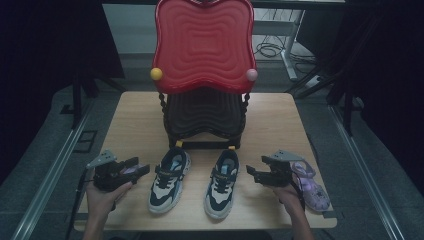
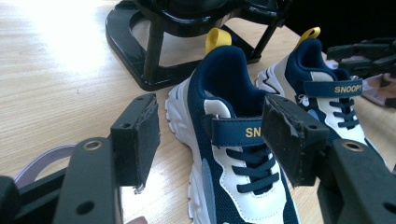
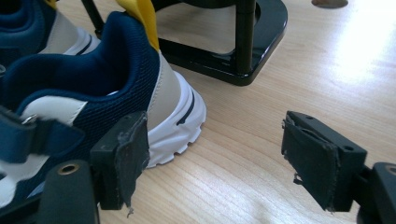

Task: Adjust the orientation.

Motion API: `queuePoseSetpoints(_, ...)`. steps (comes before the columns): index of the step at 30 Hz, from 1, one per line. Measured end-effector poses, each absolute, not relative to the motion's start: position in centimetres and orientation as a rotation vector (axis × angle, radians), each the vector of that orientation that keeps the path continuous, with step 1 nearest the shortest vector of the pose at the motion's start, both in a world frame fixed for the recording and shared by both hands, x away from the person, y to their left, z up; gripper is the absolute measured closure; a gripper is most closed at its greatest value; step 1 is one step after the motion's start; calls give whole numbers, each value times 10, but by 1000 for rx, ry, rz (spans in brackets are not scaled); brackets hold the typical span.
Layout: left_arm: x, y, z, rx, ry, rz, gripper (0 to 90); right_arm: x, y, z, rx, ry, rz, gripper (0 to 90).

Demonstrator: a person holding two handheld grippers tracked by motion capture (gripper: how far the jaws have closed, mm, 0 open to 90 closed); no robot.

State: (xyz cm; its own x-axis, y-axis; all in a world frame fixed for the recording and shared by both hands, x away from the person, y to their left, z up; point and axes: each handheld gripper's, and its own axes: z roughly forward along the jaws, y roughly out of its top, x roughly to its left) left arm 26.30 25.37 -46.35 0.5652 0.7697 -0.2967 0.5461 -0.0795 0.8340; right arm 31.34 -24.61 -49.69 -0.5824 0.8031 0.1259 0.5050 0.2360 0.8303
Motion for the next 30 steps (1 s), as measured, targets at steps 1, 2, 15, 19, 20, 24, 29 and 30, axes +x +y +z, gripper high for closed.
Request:
queuePoseSetpoints(1,263,253,-464,1755,1091,263,373,312,-249,-495,1196,2189,1284,246)
queuePoseSetpoints(2,264,252,-464,1763,1091,263,373,312,-249,-495,1196,2189,1284,246)
queuePoseSetpoints(15,259,256,-462,1770,1122,246,407,319,-257,-496,1211,2189,1310,300)
queuePoseSetpoints(19,255,257,-456,1764,1112,250,450,318,-256,-495,1255,2190,1336,310)
queuePoseSetpoints(20,255,257,-456,1764,1112,250,457,318,-255,-494,1257,2193,1351,315)
queuePoseSetpoints(24,250,257,-448,1747,1086,267,539,317,-254,-491,1241,2209,1400,334)
queuePoseSetpoints(29,246,246,-433,1786,1080,296,710,322,-253,-486,1205,2220,1428,357)
queuePoseSetpoints(30,246,244,-432,1795,1087,300,757,323,-253,-485,1198,2222,1437,359)
